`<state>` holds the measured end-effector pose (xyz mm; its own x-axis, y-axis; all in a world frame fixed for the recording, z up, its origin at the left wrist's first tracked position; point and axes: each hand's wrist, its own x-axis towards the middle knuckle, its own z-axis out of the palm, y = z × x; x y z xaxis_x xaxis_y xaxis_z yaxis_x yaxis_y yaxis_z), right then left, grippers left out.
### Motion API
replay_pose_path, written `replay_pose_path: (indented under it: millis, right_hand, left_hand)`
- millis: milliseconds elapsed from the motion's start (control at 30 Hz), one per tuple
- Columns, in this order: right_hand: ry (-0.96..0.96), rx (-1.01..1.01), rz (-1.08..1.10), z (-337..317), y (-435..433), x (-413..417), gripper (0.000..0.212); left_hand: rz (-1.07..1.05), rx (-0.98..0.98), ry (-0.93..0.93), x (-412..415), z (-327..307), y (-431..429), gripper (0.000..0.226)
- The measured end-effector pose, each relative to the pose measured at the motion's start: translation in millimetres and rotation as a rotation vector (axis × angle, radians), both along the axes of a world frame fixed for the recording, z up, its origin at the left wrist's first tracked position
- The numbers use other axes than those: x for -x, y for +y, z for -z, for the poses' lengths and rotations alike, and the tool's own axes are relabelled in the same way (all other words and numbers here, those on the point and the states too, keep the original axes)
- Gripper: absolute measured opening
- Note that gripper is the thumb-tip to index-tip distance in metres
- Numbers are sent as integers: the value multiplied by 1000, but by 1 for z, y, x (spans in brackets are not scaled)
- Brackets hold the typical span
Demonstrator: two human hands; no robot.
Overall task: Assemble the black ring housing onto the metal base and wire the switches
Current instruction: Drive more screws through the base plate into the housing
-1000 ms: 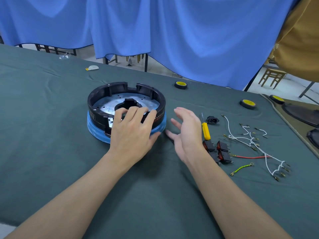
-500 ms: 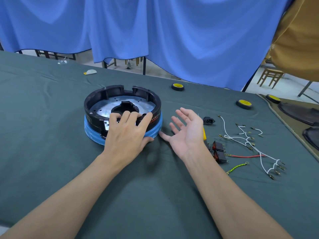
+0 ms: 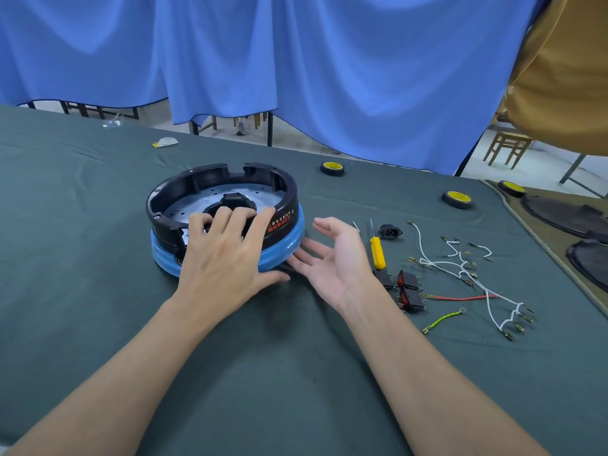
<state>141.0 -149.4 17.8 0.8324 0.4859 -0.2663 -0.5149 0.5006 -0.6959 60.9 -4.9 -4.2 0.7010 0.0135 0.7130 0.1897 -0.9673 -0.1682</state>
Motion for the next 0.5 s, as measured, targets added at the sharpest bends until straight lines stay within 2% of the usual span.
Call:
replay_pose_path:
  millis: [67, 167, 333, 433, 500]
  right_hand:
    - [-27, 27, 2, 0, 0, -1, 17]
    - [-54, 45, 11, 1, 2, 0, 21]
    - [-108, 61, 11, 2, 2, 1, 7]
    - [-150, 84, 20, 3, 3, 1, 7]
    - [-213, 173, 26, 3, 4, -2, 6]
  left_hand:
    - [-9, -14, 19, -1, 0, -1, 96]
    - [-4, -26, 10, -2, 0, -1, 90]
    - [-22, -36, -4, -2, 1, -2, 80]
    - [-24, -37, -44, -2, 0, -1, 74]
    - [-20, -34, -64, -3, 1, 0, 73]
